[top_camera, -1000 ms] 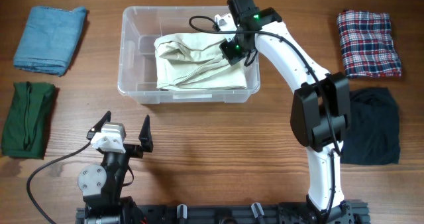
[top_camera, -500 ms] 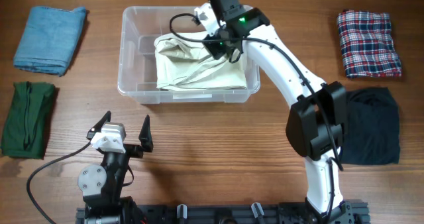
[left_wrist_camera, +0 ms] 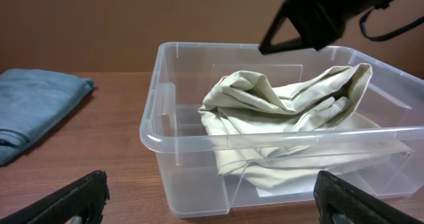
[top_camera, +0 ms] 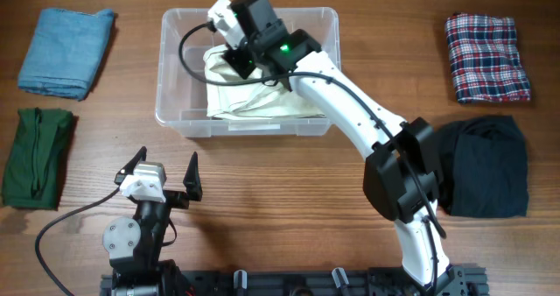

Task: Pack container

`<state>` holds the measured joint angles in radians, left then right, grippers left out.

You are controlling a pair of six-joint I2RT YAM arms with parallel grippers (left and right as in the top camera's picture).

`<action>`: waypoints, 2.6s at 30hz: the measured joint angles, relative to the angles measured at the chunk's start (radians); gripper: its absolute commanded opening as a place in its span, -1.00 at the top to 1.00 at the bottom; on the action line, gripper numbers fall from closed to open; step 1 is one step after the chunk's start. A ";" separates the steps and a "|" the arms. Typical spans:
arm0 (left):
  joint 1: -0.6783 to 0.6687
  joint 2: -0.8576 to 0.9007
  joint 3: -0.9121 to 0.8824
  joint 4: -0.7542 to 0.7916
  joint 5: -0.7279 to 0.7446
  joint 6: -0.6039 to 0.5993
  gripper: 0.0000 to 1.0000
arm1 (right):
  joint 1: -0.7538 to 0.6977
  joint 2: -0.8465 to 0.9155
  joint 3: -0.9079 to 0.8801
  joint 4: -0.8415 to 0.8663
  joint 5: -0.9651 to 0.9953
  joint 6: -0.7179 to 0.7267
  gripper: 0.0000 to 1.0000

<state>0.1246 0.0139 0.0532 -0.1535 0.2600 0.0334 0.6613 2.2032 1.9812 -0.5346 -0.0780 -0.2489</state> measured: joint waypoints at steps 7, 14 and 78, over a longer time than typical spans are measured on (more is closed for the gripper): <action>0.000 0.000 0.000 0.000 0.000 0.000 -1.00 | 0.010 0.072 0.000 0.089 -0.008 0.014 0.91; 0.000 0.000 0.000 0.000 0.000 0.000 -0.99 | 0.010 0.167 0.000 0.093 -0.035 0.034 0.92; 0.000 0.000 0.000 0.000 0.000 0.000 -1.00 | -0.789 -0.246 0.150 -0.457 -0.344 0.112 -0.99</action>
<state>0.1246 0.0139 0.0532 -0.1539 0.2604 0.0334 -0.1276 1.9575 2.1307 -0.9920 -0.4221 -0.1371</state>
